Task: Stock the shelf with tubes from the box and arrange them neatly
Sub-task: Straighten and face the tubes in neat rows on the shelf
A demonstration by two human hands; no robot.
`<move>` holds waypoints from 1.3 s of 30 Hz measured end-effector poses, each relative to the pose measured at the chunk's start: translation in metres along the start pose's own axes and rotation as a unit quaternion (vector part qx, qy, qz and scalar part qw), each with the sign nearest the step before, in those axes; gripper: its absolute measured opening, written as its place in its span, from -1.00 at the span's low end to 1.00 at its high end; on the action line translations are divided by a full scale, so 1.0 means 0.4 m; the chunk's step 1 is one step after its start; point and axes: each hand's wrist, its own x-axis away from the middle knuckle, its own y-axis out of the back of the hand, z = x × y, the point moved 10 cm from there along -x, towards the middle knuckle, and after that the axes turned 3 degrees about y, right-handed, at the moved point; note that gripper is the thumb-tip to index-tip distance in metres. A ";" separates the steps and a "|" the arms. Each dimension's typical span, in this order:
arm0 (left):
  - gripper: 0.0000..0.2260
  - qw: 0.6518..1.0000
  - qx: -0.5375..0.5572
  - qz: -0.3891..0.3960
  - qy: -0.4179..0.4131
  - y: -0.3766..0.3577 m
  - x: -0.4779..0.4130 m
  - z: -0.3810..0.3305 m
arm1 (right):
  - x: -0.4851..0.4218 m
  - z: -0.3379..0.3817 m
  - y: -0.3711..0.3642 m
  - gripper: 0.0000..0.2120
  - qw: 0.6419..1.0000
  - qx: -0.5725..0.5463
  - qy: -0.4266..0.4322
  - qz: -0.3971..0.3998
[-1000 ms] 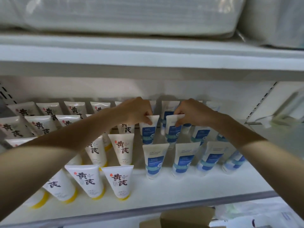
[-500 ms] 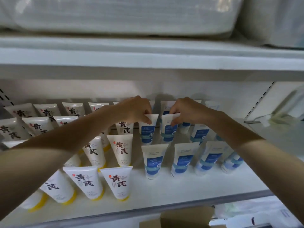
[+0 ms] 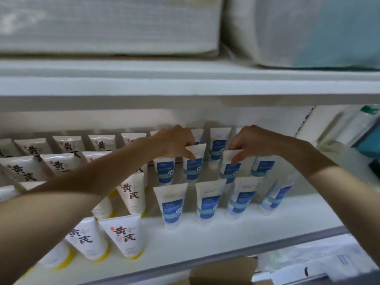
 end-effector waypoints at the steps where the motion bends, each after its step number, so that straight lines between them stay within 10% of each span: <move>1: -0.70 1.000 0.000 -0.001 0.001 -0.003 -0.006 -0.002 | -0.003 -0.010 -0.009 -0.82 1.000 0.009 -0.002 -0.003; 39: -0.68 0.991 0.075 -0.107 0.013 0.096 0.066 0.030 | 0.087 -0.182 0.047 -0.74 0.998 -0.020 -0.052 -0.004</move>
